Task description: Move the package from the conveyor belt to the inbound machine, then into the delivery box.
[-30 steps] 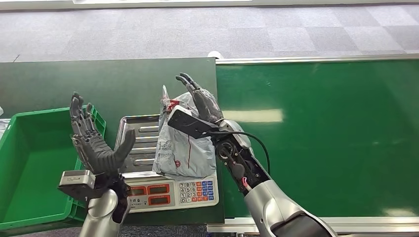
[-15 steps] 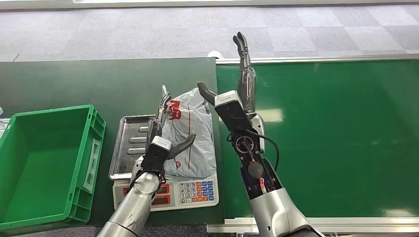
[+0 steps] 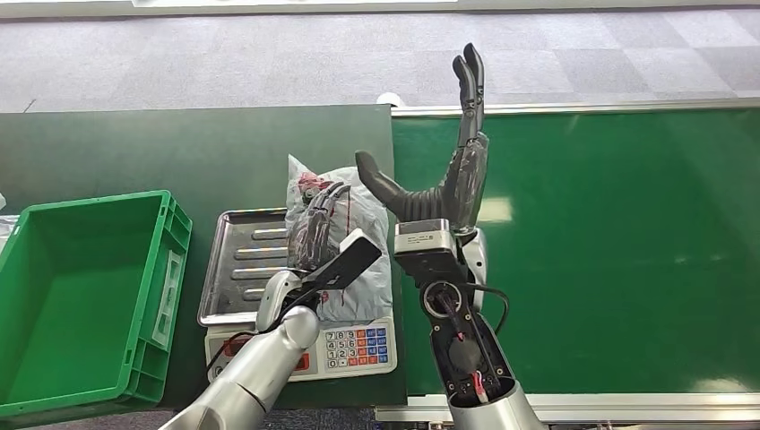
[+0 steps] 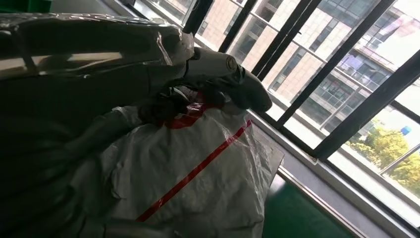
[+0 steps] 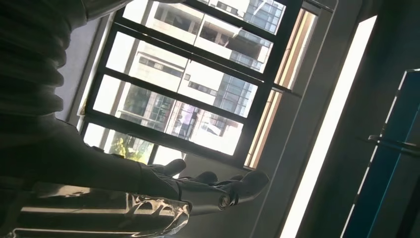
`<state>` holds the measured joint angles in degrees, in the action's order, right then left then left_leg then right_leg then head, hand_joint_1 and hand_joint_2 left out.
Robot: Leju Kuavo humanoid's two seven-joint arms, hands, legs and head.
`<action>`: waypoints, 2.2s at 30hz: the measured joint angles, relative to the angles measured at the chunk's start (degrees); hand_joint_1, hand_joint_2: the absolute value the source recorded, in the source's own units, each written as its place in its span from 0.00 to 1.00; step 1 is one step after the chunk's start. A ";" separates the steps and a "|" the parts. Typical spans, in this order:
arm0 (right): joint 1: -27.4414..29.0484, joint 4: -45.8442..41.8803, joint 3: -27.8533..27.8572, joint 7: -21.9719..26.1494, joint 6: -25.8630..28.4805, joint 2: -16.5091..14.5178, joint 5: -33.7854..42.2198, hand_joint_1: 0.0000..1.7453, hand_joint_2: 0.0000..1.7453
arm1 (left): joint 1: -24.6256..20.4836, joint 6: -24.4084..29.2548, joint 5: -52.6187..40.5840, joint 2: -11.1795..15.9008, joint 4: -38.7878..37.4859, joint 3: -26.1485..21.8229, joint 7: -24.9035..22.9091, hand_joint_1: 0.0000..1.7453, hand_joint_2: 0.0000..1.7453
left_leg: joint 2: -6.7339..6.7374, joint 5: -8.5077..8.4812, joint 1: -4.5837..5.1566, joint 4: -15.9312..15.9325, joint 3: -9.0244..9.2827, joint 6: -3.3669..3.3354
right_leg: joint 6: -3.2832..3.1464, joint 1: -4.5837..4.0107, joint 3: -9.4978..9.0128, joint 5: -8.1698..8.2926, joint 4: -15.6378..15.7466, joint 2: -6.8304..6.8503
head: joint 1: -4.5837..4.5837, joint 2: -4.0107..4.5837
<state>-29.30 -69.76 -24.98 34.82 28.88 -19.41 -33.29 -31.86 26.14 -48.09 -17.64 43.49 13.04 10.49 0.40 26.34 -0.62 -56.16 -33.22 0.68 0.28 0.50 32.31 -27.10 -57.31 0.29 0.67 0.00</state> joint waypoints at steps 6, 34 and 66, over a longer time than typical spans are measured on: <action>0.42 -0.85 -1.00 -0.03 -0.48 0.02 -0.02 0.00 1.00 | -1.85 0.24 -3.14 -0.22 -4.06 0.31 -2.39 1.00 1.00 | -0.01 0.00 0.00 0.00 0.00 0.00 | 0.00 0.00 0.00 0.00 0.00 0.00 | 0.01 0.00; 3.37 4.11 1.76 -0.15 -0.61 2.01 -1.48 0.00 1.00 | 11.14 12.95 10.84 -0.20 31.72 -0.47 21.20 1.00 1.00 | 0.00 0.01 0.00 0.01 -0.16 0.01 | 0.00 0.00 0.16 -0.01 0.00 0.00 | 0.01 0.00; 5.38 15.27 11.13 4.82 -4.62 3.99 -2.12 0.00 1.00 | 10.74 -19.96 4.94 11.98 26.03 -8.58 7.91 0.00 1.00 | 0.13 0.01 -0.01 0.03 -0.15 0.02 | -0.01 -0.02 0.23 -0.01 -0.01 -0.06 | 0.00 0.00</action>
<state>-23.92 -54.48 -13.85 39.64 24.26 -15.41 -35.41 -21.12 6.19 -43.15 -5.67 69.52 4.46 18.40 0.53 26.35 -0.63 -56.14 -33.38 0.69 0.27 0.48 32.54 -27.11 -57.32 0.24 0.67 0.00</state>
